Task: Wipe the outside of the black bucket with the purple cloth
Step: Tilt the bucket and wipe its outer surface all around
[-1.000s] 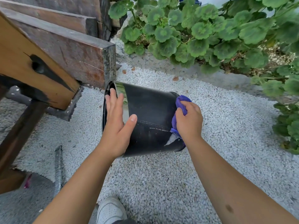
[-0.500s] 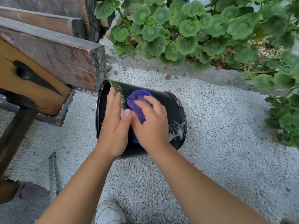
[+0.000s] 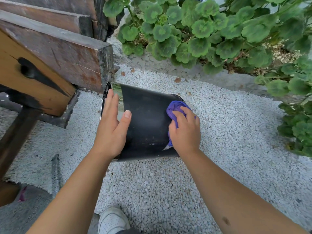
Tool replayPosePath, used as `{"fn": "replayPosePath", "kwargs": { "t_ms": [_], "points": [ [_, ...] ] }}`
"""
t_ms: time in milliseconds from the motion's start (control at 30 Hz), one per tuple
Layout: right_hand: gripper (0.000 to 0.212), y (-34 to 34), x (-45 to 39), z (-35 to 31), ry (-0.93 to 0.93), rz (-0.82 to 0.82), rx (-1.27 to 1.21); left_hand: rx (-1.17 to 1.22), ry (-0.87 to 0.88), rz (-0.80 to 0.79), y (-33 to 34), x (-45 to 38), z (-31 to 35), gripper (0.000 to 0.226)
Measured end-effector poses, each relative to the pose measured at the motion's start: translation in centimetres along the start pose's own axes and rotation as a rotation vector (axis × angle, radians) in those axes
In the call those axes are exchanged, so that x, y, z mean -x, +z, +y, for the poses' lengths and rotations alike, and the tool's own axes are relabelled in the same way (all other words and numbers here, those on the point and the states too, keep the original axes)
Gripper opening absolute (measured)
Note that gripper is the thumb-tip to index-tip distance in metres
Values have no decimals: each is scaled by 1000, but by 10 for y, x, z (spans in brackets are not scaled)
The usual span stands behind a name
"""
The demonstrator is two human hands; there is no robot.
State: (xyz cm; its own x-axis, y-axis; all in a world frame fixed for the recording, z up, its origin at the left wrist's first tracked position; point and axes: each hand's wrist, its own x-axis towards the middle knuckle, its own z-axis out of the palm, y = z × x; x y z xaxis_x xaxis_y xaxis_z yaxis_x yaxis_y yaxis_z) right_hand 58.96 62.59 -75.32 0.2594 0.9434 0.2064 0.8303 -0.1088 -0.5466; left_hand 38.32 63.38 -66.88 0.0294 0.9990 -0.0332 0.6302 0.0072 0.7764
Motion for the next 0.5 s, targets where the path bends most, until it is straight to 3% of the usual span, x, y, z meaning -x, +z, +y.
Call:
{"fn": "replayPosePath", "kwargs": {
  "t_ms": [267, 500],
  "points": [
    [32, -3, 0, 31, 139, -78, 16, 20, -2, -41, 5, 0, 8, 75],
    [35, -26, -25, -11, 215, -25, -413, 77, -45, -29, 3, -5, 11, 73]
  ]
}}
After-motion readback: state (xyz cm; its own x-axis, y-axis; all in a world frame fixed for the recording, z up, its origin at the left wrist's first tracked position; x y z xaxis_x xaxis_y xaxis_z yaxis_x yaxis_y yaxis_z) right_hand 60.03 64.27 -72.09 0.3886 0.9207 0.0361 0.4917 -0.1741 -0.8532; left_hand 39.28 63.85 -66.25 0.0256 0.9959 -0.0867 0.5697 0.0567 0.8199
